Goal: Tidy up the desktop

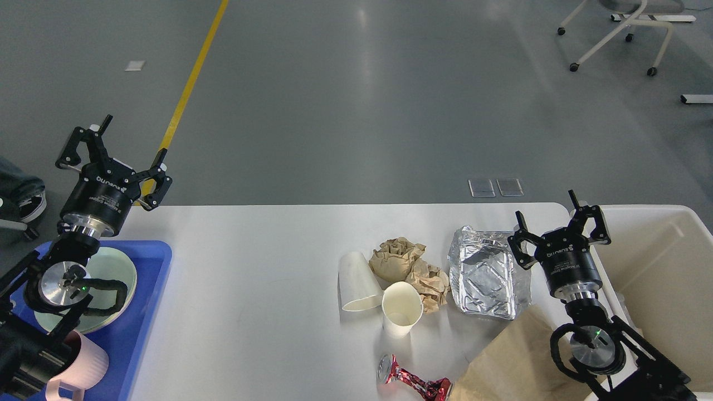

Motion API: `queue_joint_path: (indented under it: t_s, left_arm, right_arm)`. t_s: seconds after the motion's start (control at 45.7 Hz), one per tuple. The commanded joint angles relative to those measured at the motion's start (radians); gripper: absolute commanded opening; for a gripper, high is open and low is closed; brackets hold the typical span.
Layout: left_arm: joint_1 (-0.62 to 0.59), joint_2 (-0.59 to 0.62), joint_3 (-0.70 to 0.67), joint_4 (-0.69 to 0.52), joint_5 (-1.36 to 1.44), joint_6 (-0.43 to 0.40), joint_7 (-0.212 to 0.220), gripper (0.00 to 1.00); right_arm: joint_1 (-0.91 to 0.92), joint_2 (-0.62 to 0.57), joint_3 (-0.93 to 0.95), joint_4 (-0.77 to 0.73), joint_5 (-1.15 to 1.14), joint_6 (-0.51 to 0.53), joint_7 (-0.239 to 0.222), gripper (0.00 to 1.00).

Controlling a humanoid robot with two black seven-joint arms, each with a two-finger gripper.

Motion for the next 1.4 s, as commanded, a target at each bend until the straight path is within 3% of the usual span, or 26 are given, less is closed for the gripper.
queue_joint_path:
  t_s: [0.0,0.153,0.197,0.35,0.503,0.569,0.7,0.853,1.378]
  left_arm:
    - [0.131,-0.113,-0.22,-0.043,0.188,-0.01,0.008,0.96]
    - [0.154,-0.158,-0.323,-0.039,0.199,-0.024,0.124,0.96]
    - [0.162,-0.162,-0.329,-0.039,0.198,-0.024,0.138,0.96]
    - [0.18,-0.187,-0.381,-0.034,0.199,-0.046,0.112,0.96]
    - [0.189,-0.233,-0.406,-0.017,0.202,-0.05,0.027,0.96]
    - [0.189,-0.254,-0.395,-0.011,0.201,-0.052,0.01,0.96]
    - [0.185,-0.268,-0.391,-0.011,0.212,-0.05,0.029,0.96]
    - [0.18,-0.26,-0.394,-0.005,0.201,-0.053,0.094,0.96]
    - [0.188,-0.273,-0.392,0.001,0.201,-0.055,0.088,0.96]
  right_arm:
    - [0.0,0.0,0.0,0.0,0.0,0.0,0.0,1.0]
    - [-0.001,0.0,0.0,0.0,-0.001,0.0,0.0,1.0]
    - [-0.001,0.0,0.0,0.0,-0.001,0.0,0.0,1.0]
    - [-0.001,0.0,0.0,0.0,0.0,0.0,0.0,1.0]
    - [-0.001,0.0,0.0,0.0,-0.001,0.0,0.0,1.0]
    - [-0.001,0.0,0.0,0.0,0.0,0.0,0.0,1.0]
    - [-0.001,0.0,0.0,0.0,0.0,0.0,0.0,1.0]
    - [-0.001,0.0,0.0,0.0,-0.001,0.0,0.0,1.0]
    - [-0.001,0.0,0.0,0.0,-0.001,0.0,0.0,1.0]
